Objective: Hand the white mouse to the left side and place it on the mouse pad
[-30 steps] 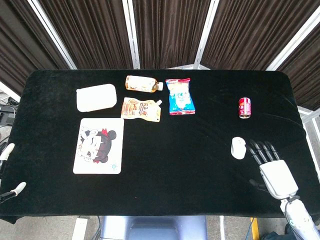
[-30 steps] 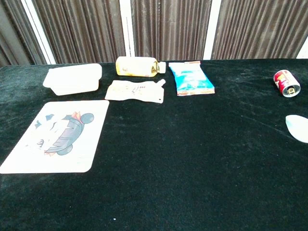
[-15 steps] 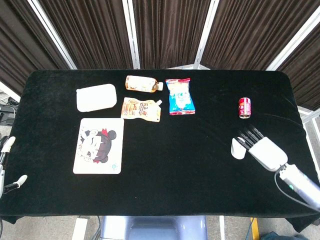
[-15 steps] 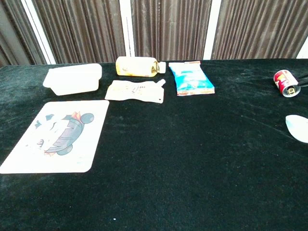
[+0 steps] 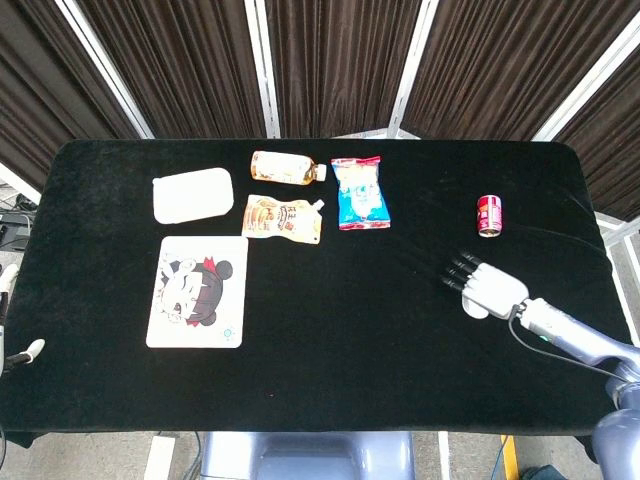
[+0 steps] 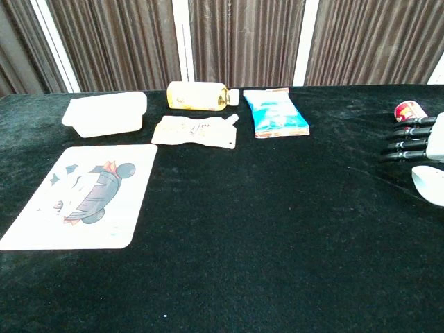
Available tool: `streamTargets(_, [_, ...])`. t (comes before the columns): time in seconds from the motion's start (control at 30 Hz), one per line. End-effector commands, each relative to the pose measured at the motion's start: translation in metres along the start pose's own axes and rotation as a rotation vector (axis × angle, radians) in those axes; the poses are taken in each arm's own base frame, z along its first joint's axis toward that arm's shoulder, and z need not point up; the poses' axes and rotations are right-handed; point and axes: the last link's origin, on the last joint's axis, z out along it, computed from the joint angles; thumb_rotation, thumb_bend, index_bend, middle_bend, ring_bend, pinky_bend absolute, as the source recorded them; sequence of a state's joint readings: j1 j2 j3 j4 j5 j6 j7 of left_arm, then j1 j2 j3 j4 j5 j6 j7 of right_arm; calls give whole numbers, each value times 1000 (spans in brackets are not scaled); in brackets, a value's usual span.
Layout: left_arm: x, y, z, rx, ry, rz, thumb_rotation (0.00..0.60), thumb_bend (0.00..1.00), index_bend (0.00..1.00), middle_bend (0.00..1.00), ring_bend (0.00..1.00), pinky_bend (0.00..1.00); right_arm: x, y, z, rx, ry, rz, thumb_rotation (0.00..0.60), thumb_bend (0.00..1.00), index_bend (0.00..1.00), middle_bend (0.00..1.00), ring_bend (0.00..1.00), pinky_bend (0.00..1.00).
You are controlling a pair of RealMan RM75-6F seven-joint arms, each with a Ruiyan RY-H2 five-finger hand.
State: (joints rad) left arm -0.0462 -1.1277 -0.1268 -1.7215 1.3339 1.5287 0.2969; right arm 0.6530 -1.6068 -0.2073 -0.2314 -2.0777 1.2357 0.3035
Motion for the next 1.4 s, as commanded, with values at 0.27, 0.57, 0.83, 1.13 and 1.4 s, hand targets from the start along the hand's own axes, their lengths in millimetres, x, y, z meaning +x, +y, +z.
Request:
streamTargets(0.27, [-1,-3,2,12,-1,0,600,0,0,0,0,0,-2,-5,6,13,-4,23,600,0,30,97,0,0])
streamTargets(0.57, [-1,-2,2,10,0,2,600,0,0,0,0,0,-5,-9,7,9,-17,53,600,5,168,308,158,252])
streamTargets(0.83, [-2,-1,1,6,-4,3,600,0,0,0,0,0,-6,-13,3,14,-3,84,600,340,478,589,429,459])
streamTargets(1.13, [0,1,0,-2,-9,-14,600,0,0,0,0,0,25,-12,3,77,182,9,600,416,510,614,459,488])
streamTargets(1.4, [1,1,-2,-21,-22,-26,600,0,0,0,0,0,80,-17,29,211,420,-112,600,406,511,617,462,494])
